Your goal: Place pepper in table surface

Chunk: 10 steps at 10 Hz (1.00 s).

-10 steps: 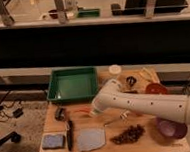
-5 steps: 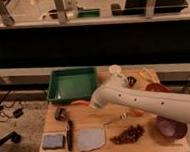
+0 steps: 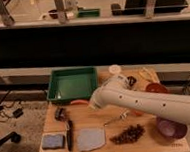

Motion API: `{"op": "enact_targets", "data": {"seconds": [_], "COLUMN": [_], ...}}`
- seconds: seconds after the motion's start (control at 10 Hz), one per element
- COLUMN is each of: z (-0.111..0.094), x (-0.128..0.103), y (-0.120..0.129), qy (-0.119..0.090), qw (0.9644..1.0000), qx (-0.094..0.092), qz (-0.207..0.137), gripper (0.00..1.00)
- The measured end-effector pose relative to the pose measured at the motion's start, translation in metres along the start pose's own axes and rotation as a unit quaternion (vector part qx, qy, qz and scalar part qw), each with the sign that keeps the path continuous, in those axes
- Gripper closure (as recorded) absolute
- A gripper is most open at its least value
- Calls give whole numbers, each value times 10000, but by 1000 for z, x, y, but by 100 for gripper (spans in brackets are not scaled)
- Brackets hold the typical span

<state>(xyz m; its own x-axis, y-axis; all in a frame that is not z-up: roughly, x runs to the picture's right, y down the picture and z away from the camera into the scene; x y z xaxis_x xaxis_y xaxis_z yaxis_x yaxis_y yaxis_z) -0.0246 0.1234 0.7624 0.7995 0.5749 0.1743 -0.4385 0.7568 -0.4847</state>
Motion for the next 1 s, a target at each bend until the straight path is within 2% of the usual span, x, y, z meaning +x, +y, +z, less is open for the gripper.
{"op": "enact_targets", "data": {"seconds": [0.3, 0.8, 1.0], "z": [13, 49, 60], "x": [10, 46, 55], "y": [6, 13, 16], "qy": [143, 568, 665], "qw": [9999, 9981, 9973], "qx": [-76, -235, -305], "qz": [-8, 20, 8], "gripper": [96, 96, 96]}}
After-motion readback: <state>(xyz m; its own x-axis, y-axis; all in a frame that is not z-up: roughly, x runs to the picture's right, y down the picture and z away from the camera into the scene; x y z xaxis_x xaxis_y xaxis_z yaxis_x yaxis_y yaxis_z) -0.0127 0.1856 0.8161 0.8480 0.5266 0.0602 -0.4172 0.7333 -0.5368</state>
